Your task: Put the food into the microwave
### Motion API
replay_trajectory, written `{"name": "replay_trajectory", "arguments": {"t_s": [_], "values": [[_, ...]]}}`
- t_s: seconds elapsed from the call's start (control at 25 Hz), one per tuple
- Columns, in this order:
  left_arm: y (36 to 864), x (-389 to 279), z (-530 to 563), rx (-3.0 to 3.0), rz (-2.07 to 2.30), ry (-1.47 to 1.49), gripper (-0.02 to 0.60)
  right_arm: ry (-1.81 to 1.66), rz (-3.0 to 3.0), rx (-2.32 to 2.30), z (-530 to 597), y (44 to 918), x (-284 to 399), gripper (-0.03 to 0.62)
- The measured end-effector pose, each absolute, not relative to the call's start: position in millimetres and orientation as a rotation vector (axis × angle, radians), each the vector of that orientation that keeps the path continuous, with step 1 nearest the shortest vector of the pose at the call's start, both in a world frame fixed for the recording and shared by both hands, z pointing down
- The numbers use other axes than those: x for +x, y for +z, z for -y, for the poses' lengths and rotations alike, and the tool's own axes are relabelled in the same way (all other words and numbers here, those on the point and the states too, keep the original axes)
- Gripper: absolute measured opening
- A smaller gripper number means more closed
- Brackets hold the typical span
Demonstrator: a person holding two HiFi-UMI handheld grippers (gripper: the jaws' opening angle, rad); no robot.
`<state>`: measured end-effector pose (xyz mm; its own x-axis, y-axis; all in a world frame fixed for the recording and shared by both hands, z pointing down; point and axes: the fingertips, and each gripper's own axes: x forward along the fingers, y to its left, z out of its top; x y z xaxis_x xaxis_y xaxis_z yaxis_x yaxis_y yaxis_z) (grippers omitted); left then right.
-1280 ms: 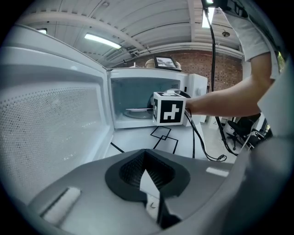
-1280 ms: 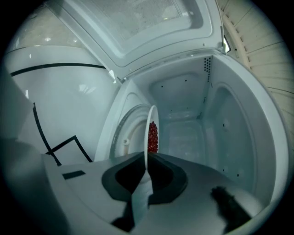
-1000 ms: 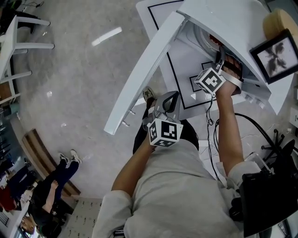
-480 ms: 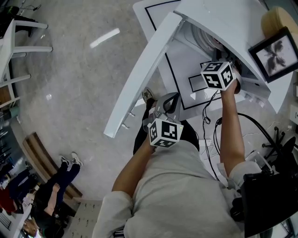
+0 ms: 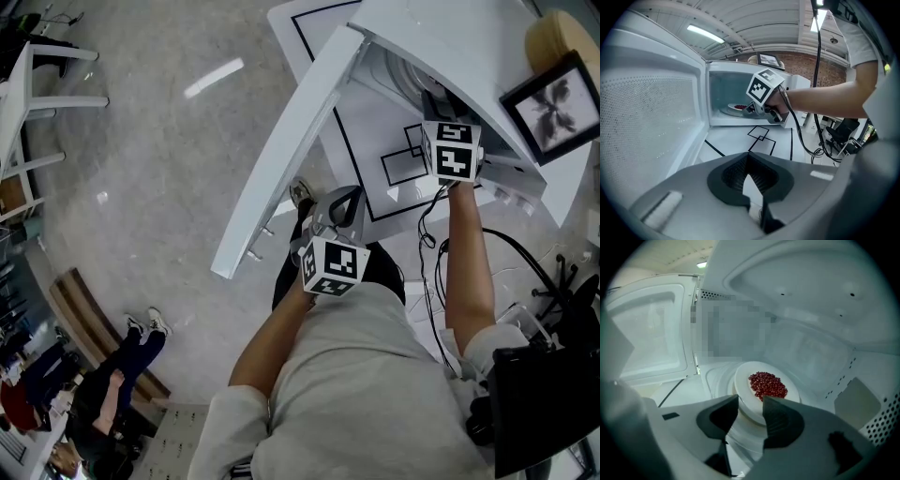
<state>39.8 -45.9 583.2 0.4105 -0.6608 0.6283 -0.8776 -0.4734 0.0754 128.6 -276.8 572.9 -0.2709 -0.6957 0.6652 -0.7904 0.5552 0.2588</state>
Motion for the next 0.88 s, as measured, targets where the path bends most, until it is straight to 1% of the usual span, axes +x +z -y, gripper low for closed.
{"name": "replay_trajectory", "arguments": {"t_s": [0.32, 0.76, 0.84, 0.88], "values": [[587, 40, 47, 2.252, 1.322, 0.727, 0.008, 0.256, 2.134, 1.191, 274, 572, 122, 0.160], [577, 44, 53, 2.272, 1.314, 0.707, 0.008, 0.127, 2.165, 1.299, 246, 543, 130, 0.157], [574, 46, 54, 2.281, 1.306, 0.700, 0.008, 0.130, 2.184, 1.291, 236, 540, 129, 0.138], [572, 47, 55, 2.286, 1.303, 0.696, 0.008, 0.134, 2.195, 1.289, 231, 538, 128, 0.109]]}}
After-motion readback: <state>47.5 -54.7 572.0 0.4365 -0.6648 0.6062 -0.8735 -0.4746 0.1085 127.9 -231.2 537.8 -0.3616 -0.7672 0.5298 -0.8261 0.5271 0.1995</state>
